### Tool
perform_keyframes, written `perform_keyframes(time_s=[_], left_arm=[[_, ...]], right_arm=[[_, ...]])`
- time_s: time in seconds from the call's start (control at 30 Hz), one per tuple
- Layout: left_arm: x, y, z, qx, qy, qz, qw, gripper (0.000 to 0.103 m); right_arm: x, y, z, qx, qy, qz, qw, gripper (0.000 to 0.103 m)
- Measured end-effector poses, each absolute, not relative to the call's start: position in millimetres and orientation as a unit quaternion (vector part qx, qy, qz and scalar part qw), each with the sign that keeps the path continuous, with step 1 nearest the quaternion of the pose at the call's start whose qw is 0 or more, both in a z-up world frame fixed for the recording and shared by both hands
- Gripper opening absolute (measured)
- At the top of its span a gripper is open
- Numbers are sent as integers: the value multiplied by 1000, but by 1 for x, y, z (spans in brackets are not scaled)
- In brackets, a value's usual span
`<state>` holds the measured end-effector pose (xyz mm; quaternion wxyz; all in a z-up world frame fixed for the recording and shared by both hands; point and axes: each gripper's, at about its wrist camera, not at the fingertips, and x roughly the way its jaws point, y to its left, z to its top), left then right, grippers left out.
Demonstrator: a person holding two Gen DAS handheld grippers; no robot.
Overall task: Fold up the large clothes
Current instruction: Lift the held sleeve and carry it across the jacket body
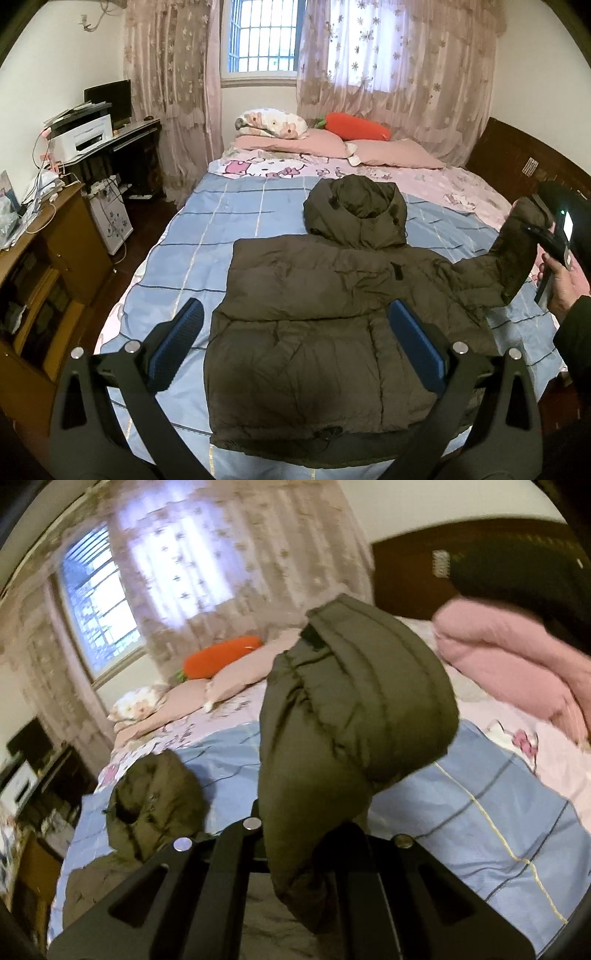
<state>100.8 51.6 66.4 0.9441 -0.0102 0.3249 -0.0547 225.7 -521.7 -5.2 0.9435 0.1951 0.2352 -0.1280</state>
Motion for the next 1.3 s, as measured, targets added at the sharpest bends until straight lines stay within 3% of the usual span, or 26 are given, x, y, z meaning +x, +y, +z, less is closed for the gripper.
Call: perform_keyframes(time_s=[0.53,1.3], left_arm=[[85,85,79,-38,308,-49,949,101],[82,121,80,-67,309,-40,948,101]], right_arm=[[271,-352,37,93,237,-31,966,5],[326,-192,-44,-4,339,25,941,5]])
